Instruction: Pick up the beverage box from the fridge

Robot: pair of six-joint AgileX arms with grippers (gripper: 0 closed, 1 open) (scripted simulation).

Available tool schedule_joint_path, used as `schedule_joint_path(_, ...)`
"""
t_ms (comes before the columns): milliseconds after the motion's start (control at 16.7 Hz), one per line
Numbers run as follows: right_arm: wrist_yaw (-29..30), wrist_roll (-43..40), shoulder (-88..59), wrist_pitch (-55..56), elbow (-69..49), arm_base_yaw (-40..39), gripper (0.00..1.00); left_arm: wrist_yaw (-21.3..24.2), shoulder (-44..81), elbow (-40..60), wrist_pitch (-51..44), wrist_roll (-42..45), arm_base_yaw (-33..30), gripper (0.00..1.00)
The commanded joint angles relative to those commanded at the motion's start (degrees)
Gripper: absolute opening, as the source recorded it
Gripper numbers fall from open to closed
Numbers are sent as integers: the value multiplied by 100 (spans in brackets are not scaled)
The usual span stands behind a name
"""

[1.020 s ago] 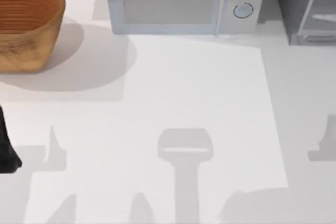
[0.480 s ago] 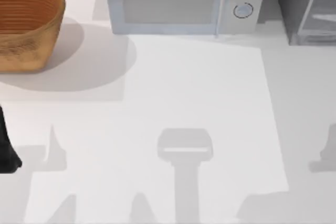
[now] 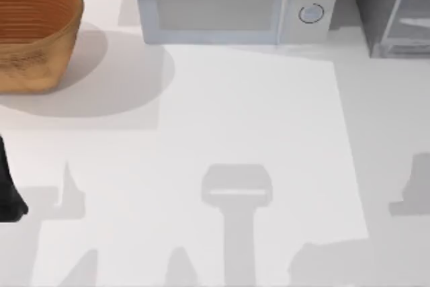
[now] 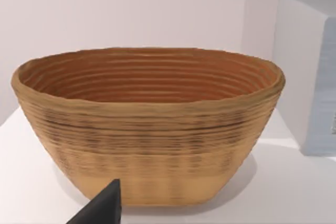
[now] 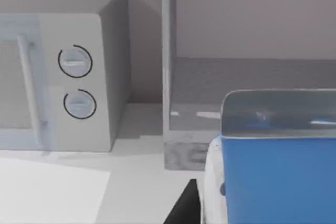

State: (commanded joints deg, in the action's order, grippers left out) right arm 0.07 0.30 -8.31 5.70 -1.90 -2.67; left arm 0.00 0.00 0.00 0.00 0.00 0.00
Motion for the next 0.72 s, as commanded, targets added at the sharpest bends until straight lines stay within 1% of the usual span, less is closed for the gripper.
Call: schedule_joint_path(720,64,47,-3089,2264,-772,-1103,0,0,0,0,0,0,0,100)
